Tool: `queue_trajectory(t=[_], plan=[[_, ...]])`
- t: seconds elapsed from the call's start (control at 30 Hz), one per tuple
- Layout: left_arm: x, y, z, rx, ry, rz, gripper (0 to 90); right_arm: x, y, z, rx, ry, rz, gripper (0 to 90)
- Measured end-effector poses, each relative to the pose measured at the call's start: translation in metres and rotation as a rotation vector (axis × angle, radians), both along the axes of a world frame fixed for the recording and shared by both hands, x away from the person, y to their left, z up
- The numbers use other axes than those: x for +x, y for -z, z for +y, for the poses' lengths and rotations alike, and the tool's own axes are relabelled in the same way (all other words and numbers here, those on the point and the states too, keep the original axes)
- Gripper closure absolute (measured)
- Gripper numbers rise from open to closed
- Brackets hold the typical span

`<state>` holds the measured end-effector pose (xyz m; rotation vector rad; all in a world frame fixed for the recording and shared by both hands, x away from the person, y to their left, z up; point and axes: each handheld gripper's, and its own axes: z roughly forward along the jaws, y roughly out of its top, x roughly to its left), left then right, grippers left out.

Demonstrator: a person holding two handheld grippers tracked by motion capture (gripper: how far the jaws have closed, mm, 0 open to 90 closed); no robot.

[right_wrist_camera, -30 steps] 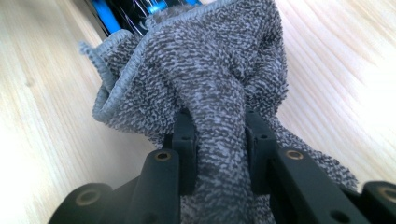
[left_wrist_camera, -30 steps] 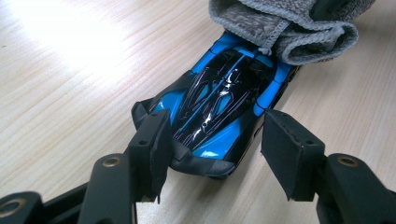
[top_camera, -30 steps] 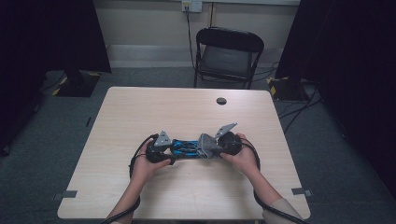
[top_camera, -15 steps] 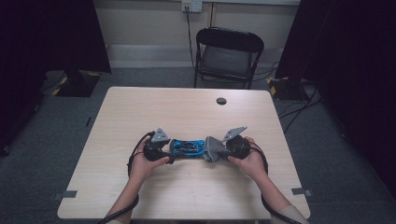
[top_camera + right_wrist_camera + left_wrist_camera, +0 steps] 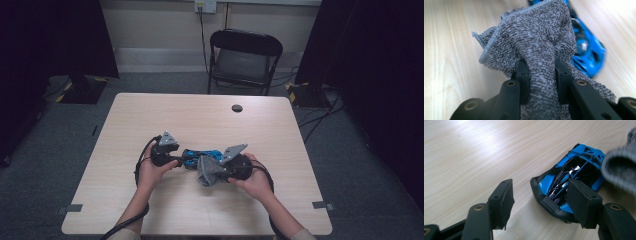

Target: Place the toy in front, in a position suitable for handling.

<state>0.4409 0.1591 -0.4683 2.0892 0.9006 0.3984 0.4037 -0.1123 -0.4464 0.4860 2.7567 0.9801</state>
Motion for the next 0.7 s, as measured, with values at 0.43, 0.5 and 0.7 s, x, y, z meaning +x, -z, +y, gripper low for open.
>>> queue_trajectory(t=[0.43, 0.5, 0.7], plan=[[-0.001, 0.006, -0.008, -0.009, 0.014, 0.045, 38.3, -0.005, 0.013, 0.03, 0.007, -0.067, 0.031, 71.2], [0.0, 0.006, -0.009, 0.002, 0.016, 0.039, 38.3, -0.006, 0.015, 0.034, -0.005, -0.082, 0.029, 71.2], [0.0, 0.005, -0.012, 0.003, 0.018, 0.043, 37.9, -0.007, 0.017, 0.044, -0.023, -0.094, 0.025, 71.2]])
